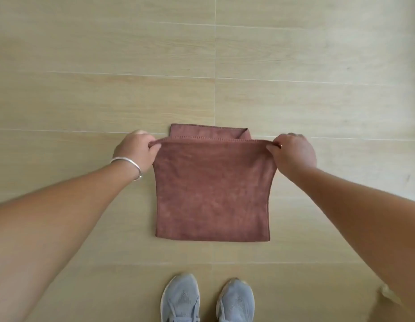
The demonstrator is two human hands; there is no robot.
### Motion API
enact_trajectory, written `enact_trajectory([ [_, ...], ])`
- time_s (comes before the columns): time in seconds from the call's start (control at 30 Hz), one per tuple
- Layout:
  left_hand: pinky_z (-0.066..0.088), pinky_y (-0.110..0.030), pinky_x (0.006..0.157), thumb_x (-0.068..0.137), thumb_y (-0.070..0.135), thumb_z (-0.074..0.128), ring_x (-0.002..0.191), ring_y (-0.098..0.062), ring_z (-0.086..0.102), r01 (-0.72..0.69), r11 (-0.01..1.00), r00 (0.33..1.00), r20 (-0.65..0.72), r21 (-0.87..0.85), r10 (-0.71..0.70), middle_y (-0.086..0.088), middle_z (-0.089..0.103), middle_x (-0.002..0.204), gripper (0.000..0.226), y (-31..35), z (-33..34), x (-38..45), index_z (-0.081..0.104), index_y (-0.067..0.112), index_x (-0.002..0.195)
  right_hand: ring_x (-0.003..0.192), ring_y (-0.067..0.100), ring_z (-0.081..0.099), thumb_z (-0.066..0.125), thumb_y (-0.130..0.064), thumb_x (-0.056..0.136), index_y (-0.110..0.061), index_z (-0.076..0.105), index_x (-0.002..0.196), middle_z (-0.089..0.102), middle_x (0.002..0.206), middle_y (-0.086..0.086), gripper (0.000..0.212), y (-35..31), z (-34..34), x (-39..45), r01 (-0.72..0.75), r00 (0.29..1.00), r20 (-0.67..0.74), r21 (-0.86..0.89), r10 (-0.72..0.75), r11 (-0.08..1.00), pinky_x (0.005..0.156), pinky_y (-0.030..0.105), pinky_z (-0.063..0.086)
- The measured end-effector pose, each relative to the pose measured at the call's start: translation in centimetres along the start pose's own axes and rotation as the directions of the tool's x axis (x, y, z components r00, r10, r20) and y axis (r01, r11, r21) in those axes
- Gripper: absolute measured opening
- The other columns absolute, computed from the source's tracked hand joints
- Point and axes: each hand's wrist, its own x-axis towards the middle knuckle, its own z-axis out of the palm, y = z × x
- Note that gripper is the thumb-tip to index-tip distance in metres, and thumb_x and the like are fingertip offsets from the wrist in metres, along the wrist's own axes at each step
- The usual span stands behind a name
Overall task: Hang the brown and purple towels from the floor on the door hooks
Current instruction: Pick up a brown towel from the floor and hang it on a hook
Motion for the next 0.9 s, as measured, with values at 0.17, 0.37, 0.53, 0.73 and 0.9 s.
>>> enact_trajectory([
  [0.17,0.040,-0.048,0.098,0.085,0.023,0.060,0.127,-0.037,0.039,0.098,0.995,0.992,-0.083,0.024,-0.096,-0.015,0.035,0.145,0.063,1.8,5.5,7.8,0.034,0.016,0.142,0.123,0.030,0.044,0.055,-0.023,0.088,-0.019,0.046,0.132,0.047,0.135,0.009,0.045,-0.3,5.5,6.0,-0.050,0.994,-0.099,-0.060,0.043,0.997,0.099,0.042,0.037],
  [0.37,0.012,-0.053,0.117,0.088,0.061,0.035,0.147,-0.026,0.014,-0.424,0.852,0.901,0.043,0.306,0.433,-0.010,0.016,0.159,0.073,0.8,17.6,-0.2,0.021,0.028,0.152,0.145,0.028,0.021,0.046,-0.055,0.090,-0.024,0.034,0.148,0.027,0.157,0.008,0.067,2.4,16.1,-1.4,0.528,0.849,0.160,-0.208,-0.504,0.823,0.117,0.048,0.022],
  [0.53,0.009,-0.055,0.116,0.086,0.070,0.025,0.147,-0.026,0.013,-0.459,0.793,0.870,0.024,0.399,0.492,-0.009,0.016,0.159,0.075,-0.4,18.5,4.4,0.018,0.033,0.151,0.146,0.030,0.019,0.031,-0.066,0.091,-0.023,0.030,0.150,0.024,0.158,0.011,0.073,4.0,16.8,3.4,0.636,0.767,0.184,-0.342,-0.614,0.692,0.119,0.048,0.016],
  [0.73,0.002,-0.052,0.117,0.084,0.073,0.009,0.147,-0.021,-0.002,-0.231,0.861,0.970,0.035,0.453,0.242,-0.004,-0.002,0.161,0.076,-0.1,13.5,12.3,0.004,0.039,0.151,0.148,0.024,0.003,0.026,-0.052,0.097,-0.025,0.015,0.153,0.008,0.162,0.006,0.063,-2.6,15.5,8.1,0.436,0.895,0.099,-0.392,-0.434,0.810,0.120,0.044,0.005],
  [0.9,0.012,-0.053,0.116,0.090,0.063,0.021,0.146,-0.025,0.013,-0.384,0.845,0.908,-0.015,0.372,0.419,-0.009,0.016,0.159,0.069,-2.3,15.7,5.4,0.024,0.030,0.150,0.148,0.023,0.011,0.032,-0.056,0.094,-0.022,0.027,0.151,0.017,0.160,0.007,0.066,-0.2,16.8,2.5,0.642,0.764,0.172,-0.295,-0.622,0.707,0.120,0.044,0.011],
])
